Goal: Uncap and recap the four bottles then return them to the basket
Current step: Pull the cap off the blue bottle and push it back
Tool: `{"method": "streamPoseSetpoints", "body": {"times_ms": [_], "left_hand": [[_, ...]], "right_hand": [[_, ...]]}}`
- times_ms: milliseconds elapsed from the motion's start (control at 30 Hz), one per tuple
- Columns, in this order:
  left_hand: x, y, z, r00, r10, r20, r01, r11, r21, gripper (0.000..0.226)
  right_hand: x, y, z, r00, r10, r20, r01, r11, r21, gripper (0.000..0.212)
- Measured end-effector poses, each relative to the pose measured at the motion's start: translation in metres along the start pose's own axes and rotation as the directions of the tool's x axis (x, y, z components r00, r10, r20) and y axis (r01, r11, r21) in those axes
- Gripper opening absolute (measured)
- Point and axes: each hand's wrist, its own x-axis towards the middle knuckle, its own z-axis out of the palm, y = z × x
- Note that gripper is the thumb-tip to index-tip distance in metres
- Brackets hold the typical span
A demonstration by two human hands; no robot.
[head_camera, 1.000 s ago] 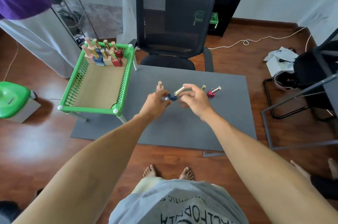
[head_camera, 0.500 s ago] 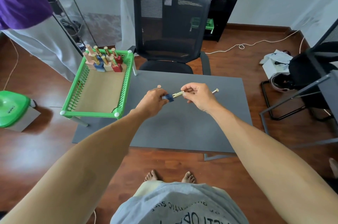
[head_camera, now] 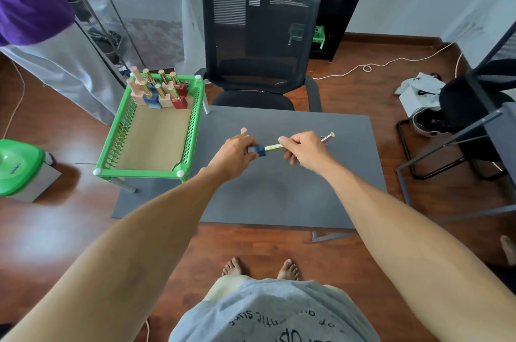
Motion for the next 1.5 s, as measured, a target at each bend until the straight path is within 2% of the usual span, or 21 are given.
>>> {"method": "streamPoseSetpoints", "body": {"times_ms": [133, 233, 400, 633, 733, 833, 1067, 1267, 1400, 1500], "left_hand": [[-0.001, -0.003, 0.001, 1.0, -0.003, -0.021, 0.003, 1.0, 0.004, 0.008], [0.001, -0.004, 0.0, 1.0, -0.007, -0.021, 0.008, 1.0, 0.017, 0.008], [0.003, -0.004, -0.001, 1.0, -0.014, -0.024, 0.014, 1.0, 0.023, 0.01], [0.007, -0.007, 0.003, 1.0, -0.01, -0.022, 0.01, 1.0, 0.006, 0.006], [0.007, -0.008, 0.004, 1.0, -0.019, -0.022, 0.019, 1.0, -0.004, 0.006], [0.008, -0.009, 0.004, 0.999, -0.039, -0.021, 0.038, 0.999, -0.017, 0.01], [0.009, -0.012, 0.003, 0.999, -0.037, -0.005, 0.037, 0.999, -0.01, 0.008], [0.009, -0.013, 0.004, 0.999, -0.037, -0.007, 0.037, 0.999, -0.001, 0.004], [0.01, -0.015, 0.005, 0.999, -0.038, -0.012, 0.038, 0.999, 0.009, 0.004], [0.011, -0.015, 0.005, 0.999, -0.052, -0.01, 0.052, 0.999, 0.005, 0.005]], "right_hand": [[-0.002, 0.001, -0.003, 0.999, -0.027, 0.045, 0.021, 0.992, 0.121, 0.025], [-0.001, 0.0, -0.005, 0.996, -0.072, 0.057, 0.066, 0.993, 0.099, 0.019], [0.001, -0.002, -0.004, 0.998, -0.043, 0.041, 0.039, 0.996, 0.085, 0.012], [0.006, 0.001, 0.0, 1.0, -0.008, 0.02, 0.008, 1.0, -0.007, 0.026], [0.005, 0.0, -0.001, 0.998, -0.008, 0.055, 0.005, 0.999, 0.038, 0.018], [0.004, -0.002, -0.002, 0.996, -0.044, 0.081, 0.039, 0.998, 0.054, 0.029], [0.009, -0.001, 0.006, 0.997, -0.03, 0.076, 0.024, 0.996, 0.081, 0.007], [0.014, 0.004, 0.009, 0.995, 0.003, 0.104, -0.003, 1.0, -0.004, 0.028], [0.013, 0.005, 0.008, 0.993, -0.039, 0.109, 0.034, 0.998, 0.05, 0.014], [0.012, 0.003, 0.008, 0.992, -0.084, 0.092, 0.079, 0.995, 0.054, 0.019]]}}
